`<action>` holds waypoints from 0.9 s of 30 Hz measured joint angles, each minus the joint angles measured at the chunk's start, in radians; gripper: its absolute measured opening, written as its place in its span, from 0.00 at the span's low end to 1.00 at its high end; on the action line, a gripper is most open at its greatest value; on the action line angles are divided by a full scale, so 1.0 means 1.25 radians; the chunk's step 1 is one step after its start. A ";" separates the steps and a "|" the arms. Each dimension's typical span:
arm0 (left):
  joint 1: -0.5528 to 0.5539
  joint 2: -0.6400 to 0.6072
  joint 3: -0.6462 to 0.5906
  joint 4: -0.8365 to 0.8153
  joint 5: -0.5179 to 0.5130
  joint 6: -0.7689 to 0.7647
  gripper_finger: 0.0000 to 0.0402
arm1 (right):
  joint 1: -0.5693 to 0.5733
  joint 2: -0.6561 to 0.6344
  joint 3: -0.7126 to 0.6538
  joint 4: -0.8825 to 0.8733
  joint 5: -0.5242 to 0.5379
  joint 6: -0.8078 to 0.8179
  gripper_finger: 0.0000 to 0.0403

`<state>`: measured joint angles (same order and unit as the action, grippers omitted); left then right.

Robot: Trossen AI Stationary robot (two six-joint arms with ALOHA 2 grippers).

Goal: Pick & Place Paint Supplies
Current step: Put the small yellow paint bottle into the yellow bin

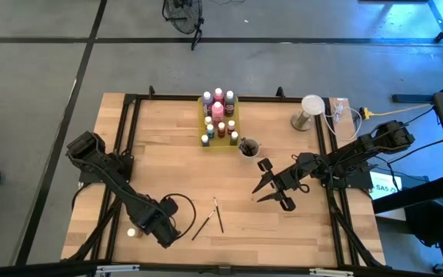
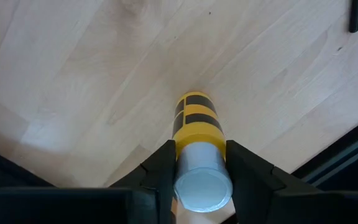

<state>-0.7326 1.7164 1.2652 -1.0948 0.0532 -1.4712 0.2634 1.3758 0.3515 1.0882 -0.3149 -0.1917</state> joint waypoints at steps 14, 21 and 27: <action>0.028 0.004 0.106 -0.127 0.013 0.096 0.28 | 0.000 0.000 0.000 0.000 0.000 0.000 0.36; 0.116 0.002 0.244 -0.293 -0.004 0.228 0.28 | 0.001 0.000 0.000 0.044 0.000 0.024 0.36; 0.226 0.001 0.360 -0.384 -0.043 0.363 0.28 | 0.001 0.000 0.000 0.050 0.000 0.028 0.36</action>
<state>-0.4499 1.7176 1.7153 -1.5746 -0.0004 -1.0179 0.2649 1.3762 0.3515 1.1507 -0.3149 -0.1569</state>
